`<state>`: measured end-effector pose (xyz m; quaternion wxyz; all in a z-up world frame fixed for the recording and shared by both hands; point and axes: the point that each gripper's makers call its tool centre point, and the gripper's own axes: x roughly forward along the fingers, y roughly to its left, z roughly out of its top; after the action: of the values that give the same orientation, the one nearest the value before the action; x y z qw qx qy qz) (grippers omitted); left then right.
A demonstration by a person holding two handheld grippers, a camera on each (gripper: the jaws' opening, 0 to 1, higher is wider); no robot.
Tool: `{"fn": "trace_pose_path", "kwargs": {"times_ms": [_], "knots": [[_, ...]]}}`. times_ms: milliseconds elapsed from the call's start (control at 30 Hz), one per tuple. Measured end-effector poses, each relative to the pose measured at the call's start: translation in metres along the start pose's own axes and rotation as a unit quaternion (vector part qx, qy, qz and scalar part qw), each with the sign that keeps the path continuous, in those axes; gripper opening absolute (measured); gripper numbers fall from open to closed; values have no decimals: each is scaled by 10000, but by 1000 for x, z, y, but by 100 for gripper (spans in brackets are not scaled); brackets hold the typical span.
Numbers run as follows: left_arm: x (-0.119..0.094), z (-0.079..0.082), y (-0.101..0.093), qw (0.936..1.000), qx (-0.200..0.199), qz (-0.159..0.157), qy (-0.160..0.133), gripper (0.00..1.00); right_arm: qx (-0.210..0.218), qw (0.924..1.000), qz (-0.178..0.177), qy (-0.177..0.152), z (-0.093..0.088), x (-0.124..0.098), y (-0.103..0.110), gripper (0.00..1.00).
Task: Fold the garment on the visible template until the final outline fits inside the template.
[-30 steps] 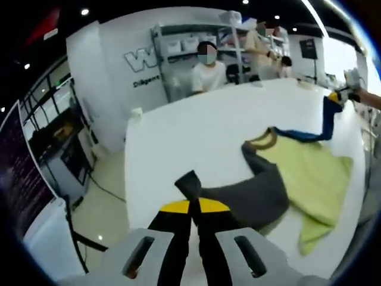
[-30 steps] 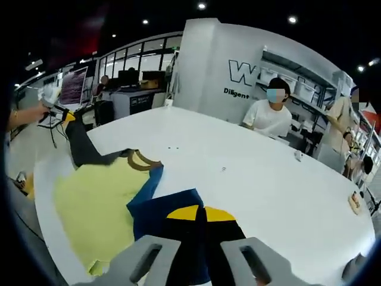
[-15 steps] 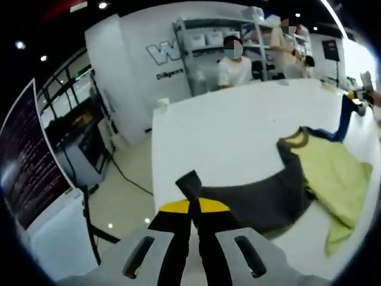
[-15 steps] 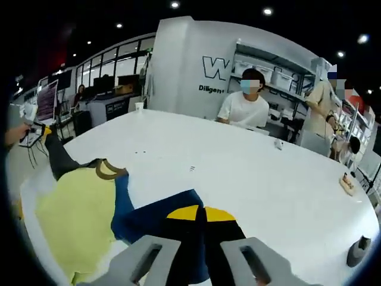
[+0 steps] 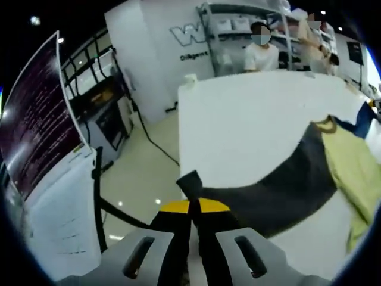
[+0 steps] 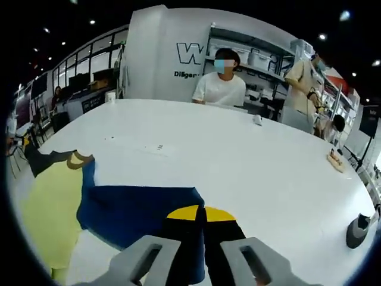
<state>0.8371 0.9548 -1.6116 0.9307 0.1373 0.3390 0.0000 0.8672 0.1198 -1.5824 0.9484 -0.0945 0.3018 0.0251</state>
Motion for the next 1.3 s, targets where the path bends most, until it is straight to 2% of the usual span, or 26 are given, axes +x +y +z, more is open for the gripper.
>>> {"fn": "trace_pose_path", "kwargs": {"times_ms": [67, 167, 367, 433, 567, 733, 800, 900, 933, 1067, 1133, 1233, 1300], "knots": [[3, -4, 1, 9998, 158, 35, 101, 0, -23, 10000, -13, 24, -1, 1, -3, 0], [9, -14, 7, 9997, 129, 35, 227, 0, 194, 9998, -54, 66, -8, 6, -17, 0], [10, -28, 7, 9990, 101, 94, 431, 0, 245, 9994, -6, 232, -20, 14, -17, 0], [10, -35, 6, 9985, 122, 98, 531, 0, 304, 9989, -238, 275, -26, 15, -28, 0], [7, -39, 8, 9974, 20, 185, 701, 7, 296, 9990, -218, 268, -23, 11, -29, 0], [0, -34, 20, 9973, -38, 356, 644, 9, 119, 9994, -60, 311, -27, 9, -17, 0], [-7, -34, 23, 9964, 84, 511, 676, 9, 25, 9994, 4, 331, -28, 8, -7, 0], [-9, -34, 21, 9969, 29, 443, 656, 10, -96, 9990, 228, 365, -31, 10, 0, 3], [-14, -33, 14, 9973, 28, 396, 617, 10, -521, 9970, 355, 440, -34, 9, 12, 6], [-16, -34, 5, 9976, 66, 321, 605, 12, -767, 9940, 466, 629, -47, 10, 23, 13], [-13, -32, 1, 9982, 114, 218, 551, 14, -1104, 9895, 559, 743, -57, 9, 31, 13], [-9, -25, -23, 9988, 204, -48, 438, 19, -1235, 9869, 643, 818, -66, 9, 37, 15], [-8, -26, -28, 9983, 325, -145, 459, 25, -1262, 9865, 653, 817, -70, 11, 38, 15]]}}
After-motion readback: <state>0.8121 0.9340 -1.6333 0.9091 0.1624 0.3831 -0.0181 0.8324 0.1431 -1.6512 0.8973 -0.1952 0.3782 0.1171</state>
